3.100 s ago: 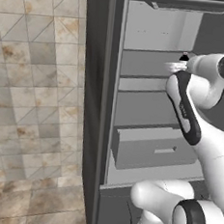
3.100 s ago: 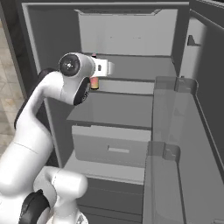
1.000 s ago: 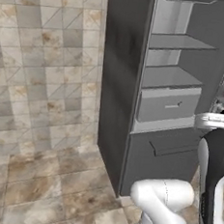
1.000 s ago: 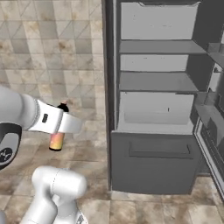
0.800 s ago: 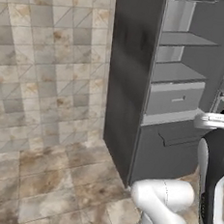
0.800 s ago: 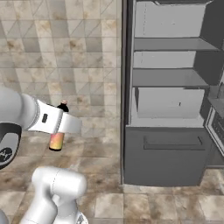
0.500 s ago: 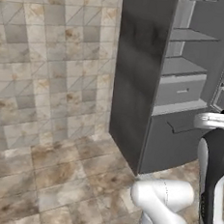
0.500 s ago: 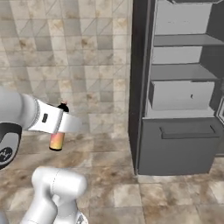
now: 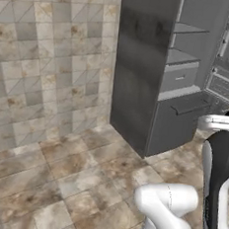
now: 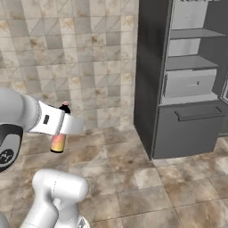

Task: Open the fridge, grab two sodas, and place both sodas inside the bowl with ice on the dining counter.

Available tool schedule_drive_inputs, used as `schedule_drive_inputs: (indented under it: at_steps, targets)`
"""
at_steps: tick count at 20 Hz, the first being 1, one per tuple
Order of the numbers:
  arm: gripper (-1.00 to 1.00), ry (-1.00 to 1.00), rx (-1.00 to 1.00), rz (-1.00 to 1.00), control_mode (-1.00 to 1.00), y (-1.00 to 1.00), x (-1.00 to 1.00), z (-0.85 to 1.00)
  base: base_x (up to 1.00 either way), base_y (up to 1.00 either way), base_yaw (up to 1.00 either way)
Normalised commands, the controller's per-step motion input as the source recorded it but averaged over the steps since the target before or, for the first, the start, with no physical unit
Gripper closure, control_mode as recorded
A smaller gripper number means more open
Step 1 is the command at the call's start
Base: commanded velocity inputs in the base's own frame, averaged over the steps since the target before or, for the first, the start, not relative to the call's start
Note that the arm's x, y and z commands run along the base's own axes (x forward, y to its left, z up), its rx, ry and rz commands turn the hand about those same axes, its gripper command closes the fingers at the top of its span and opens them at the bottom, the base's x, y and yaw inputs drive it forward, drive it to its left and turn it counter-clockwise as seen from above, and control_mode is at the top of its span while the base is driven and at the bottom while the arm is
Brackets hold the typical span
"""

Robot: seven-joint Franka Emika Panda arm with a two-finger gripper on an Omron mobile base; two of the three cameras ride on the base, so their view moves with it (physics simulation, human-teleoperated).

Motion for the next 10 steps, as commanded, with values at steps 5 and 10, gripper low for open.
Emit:
schedule_drive_inputs:
  at_steps: [5,10]
  targets:
    - [1.0,0.0,0.0,0.0,1.0,0.0,0.0,0.0,-0.88,0.63,-0.39]
    - [1.0,0.0,0.0,0.0,1.0,0.0,0.0,0.0,-0.94,0.47,-0.45]
